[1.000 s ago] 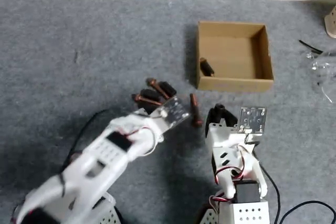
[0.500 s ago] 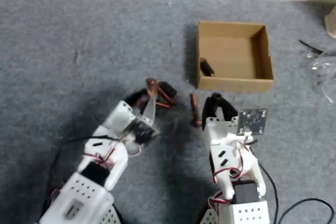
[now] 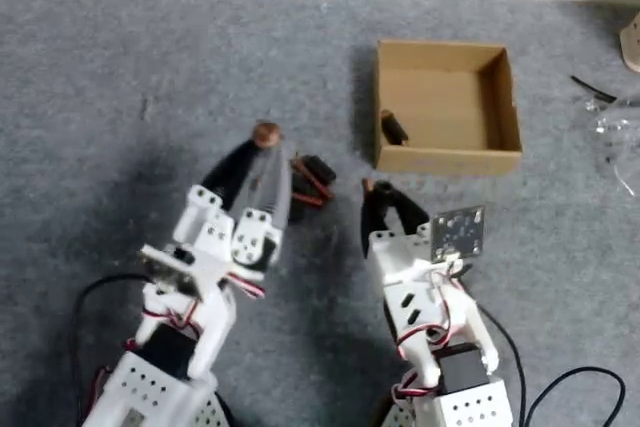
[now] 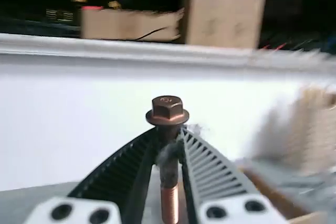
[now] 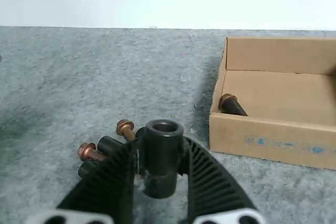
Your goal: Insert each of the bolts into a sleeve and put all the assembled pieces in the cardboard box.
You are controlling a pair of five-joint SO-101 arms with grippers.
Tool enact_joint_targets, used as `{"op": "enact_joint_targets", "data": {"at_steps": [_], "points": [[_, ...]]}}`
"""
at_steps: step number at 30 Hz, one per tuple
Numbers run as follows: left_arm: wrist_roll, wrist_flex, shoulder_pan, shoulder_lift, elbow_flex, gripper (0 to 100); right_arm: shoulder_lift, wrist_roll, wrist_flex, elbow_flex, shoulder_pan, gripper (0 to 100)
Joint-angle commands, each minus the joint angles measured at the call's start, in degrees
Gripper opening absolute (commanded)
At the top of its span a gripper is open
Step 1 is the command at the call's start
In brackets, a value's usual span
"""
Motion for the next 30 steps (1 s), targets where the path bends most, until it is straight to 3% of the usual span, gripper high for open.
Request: {"op": "enact_joint_targets", "data": {"at_steps": [1, 5, 9, 12, 18, 23, 30], "points": [[3.5, 0.1, 5.3, -6.6, 1.4, 1, -0.7, 0.4, -1.8, 6.8, -1.0, 0.5], [3.8, 5.9, 5.2, -10.4, 1.2, 1, -0.7, 1.8, -0.7, 6.8, -3.6, 0.5], [3.9, 11.3, 6.3, -12.0, 1.1, 1, -0.9, 13.3, -1.2, 6.9, -6.1, 0.5], [3.9, 12.9, 8.1, -12.2, 1.1, 1, -0.9, 17.7, -2.9, 6.9, -8.4, 0.5], [3.9, 12.9, 14.4, -12.4, 1.1, 1, -0.9, 20.1, -5.6, 6.9, -8.9, 0.5], [4.0, 13.2, 14.5, -12.4, 1.1, 1, -0.9, 20.1, -5.6, 6.9, -10.2, 0.5], [19.7, 13.3, 5.6, -12.2, 1.1, 1, -1.0, 20.1, -5.6, 6.9, -13.4, 0.5]]}}
